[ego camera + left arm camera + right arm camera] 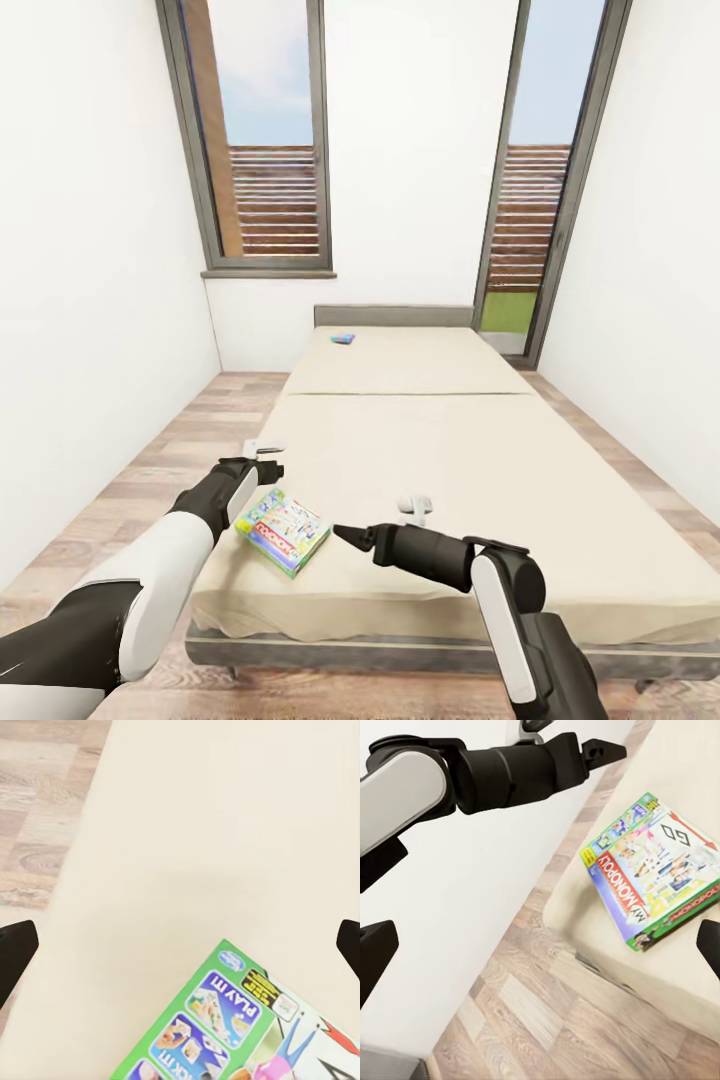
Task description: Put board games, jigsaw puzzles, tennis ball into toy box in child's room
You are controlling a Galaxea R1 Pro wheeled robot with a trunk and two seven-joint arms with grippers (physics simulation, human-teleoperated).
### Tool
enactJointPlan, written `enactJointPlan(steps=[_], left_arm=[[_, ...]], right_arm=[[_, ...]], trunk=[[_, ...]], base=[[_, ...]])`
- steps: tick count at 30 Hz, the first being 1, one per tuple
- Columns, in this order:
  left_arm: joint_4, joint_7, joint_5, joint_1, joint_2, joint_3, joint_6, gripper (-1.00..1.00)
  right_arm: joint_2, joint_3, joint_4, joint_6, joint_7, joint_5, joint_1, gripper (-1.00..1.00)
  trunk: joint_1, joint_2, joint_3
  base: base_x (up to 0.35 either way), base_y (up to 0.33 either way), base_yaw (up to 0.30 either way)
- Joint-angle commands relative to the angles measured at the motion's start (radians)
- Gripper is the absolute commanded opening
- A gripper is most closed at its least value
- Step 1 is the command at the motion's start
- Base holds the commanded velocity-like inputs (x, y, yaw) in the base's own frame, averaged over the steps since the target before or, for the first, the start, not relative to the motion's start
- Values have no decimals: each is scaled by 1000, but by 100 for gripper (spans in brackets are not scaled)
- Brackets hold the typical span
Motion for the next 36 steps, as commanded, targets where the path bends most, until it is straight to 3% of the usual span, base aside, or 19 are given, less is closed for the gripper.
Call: enactJointPlan(steps=[1,11,29,36], left_arm=[[-2,1,-1,0,-1,7,5,100],[-2,0,0,0,-1,7,4,100],[-2,-6,2,1,-1,-1,3,100],[-2,-9,2,1,-1,-3,3,100]], right_arm=[[0,2,-1,4,6,4,-1,100],[0,6,-1,3,6,4,2,100],[0,6,-1,-3,5,4,3,100],[0,7,-1,-3,4,4,3,100]], trunk=[[4,-8,-4],[42,-78,-36],[42,-78,-36],[42,-78,-36]], base=[[0,0,0],[0,0,0],[5,0,0],[196,0,0]])
